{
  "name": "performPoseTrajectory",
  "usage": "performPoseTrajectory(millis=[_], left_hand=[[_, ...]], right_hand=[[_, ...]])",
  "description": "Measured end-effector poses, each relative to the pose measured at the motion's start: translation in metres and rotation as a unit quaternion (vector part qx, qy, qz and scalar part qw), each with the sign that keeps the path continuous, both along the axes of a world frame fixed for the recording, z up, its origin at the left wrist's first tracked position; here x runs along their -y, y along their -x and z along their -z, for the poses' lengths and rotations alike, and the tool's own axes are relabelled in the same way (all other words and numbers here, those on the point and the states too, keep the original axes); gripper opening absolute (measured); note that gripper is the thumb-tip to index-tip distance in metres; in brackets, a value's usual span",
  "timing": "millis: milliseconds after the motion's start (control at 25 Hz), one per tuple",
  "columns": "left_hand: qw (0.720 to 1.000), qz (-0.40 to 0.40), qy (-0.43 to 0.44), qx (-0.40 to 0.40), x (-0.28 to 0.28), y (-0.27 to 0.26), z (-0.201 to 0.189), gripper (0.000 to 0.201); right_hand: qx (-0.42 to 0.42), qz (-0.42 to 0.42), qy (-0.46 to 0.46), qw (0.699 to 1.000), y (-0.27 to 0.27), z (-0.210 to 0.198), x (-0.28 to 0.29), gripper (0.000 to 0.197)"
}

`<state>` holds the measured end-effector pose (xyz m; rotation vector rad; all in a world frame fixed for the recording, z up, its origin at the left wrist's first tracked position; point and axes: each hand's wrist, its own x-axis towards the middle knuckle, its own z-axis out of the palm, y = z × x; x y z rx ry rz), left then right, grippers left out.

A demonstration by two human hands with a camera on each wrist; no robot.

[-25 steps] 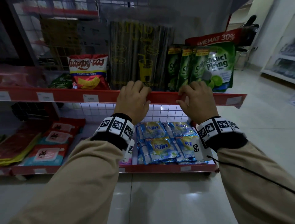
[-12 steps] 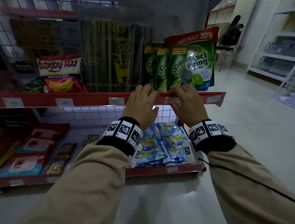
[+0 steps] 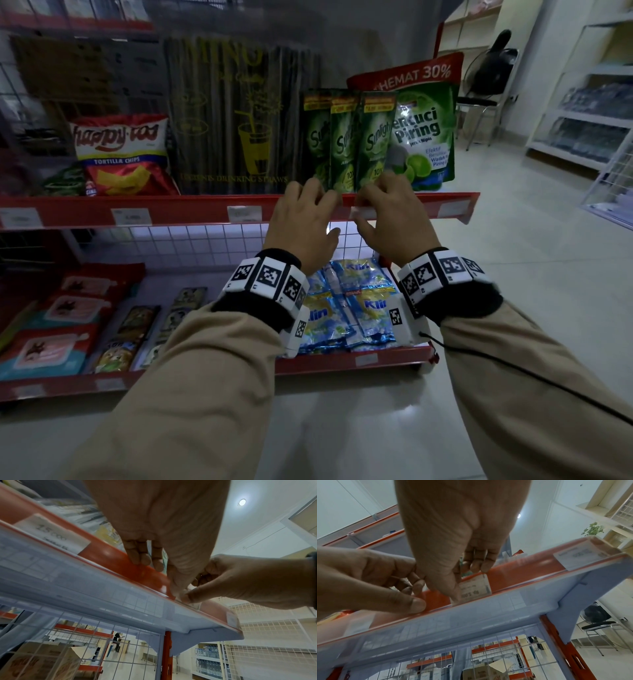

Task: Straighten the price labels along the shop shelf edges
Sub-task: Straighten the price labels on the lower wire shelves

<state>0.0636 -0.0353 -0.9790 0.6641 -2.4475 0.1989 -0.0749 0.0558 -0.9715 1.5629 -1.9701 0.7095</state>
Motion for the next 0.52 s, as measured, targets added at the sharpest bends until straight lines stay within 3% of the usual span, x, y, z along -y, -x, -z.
performPoseTrajectory(millis=[160,320,400,520], left_hand=[[1.000,-0.002,0.001,-0.002,0.000,-0.001,-0.001,0.044],[1.000,-0.003,-0.002,-0.004,0.000,0.000,-0.001,0.042],[1.000,0.001,-0.008,-0.013,0.001,0.000,-0.002,0.038],[0.999,0.016,-0.020,-0.046,0.003,0.000,-0.002,0.034]], right_hand=[[0.015,0.000,-0.026,1.000,0.002,-0.005,0.001,0.018],[0.085,-0.033,-0.038,0.995,0.008,-0.015,0.000,0.018],[0.164,-0.066,0.018,0.984,0.008,-0.020,-0.002,0.009],[0.297,-0.107,0.124,0.941,0.007,-0.025,-0.005,0.008]])
